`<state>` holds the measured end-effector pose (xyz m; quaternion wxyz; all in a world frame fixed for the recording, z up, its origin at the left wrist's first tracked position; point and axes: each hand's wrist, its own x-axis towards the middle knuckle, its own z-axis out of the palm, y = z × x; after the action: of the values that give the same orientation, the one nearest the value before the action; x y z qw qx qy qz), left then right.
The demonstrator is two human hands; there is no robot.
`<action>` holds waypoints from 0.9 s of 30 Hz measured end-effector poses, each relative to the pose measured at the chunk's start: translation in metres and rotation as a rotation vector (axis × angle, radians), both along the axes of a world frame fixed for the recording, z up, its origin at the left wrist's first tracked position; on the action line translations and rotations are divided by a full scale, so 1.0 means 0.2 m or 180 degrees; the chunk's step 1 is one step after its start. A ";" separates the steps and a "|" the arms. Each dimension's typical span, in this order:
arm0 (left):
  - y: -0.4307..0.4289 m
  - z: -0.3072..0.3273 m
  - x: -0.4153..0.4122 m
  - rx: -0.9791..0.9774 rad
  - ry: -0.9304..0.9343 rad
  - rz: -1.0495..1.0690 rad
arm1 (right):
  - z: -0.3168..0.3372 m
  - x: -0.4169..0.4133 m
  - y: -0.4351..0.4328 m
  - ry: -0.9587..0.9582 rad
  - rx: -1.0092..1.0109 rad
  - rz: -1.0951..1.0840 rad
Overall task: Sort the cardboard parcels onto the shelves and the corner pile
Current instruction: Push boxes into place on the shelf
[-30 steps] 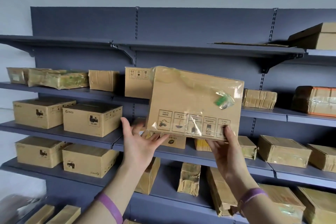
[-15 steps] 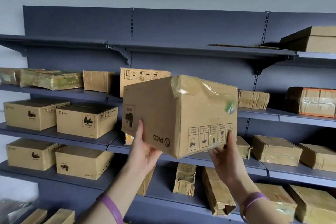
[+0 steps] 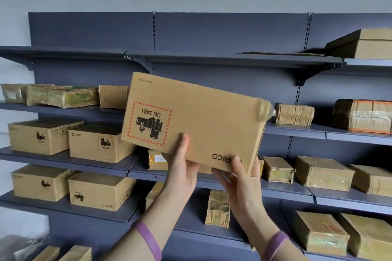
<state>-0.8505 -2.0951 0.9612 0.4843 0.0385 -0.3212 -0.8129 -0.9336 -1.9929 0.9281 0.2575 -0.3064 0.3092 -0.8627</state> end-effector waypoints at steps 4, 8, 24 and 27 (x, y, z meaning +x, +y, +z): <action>-0.05 -0.06 0.06 -0.0169 0.0299 -0.0589 | 0.07 -0.09 0.05 -0.0204 -0.0263 0.0029; -0.14 -0.10 0.20 0.0068 0.0462 -0.1090 | 0.08 -0.21 0.10 -0.0482 -0.0247 0.0002; -0.10 -0.06 0.25 0.0021 0.0399 -0.0687 | 0.05 -0.26 0.07 -0.0818 0.0305 0.0053; -0.05 -0.05 0.20 -0.0021 0.0410 -0.0443 | 0.05 -0.15 0.01 -0.0447 0.0393 0.0389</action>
<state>-0.8113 -2.1055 0.9517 0.4465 -0.0379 -0.2939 -0.8443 -0.9633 -1.9917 0.9380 0.3490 -0.2471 0.3237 -0.8440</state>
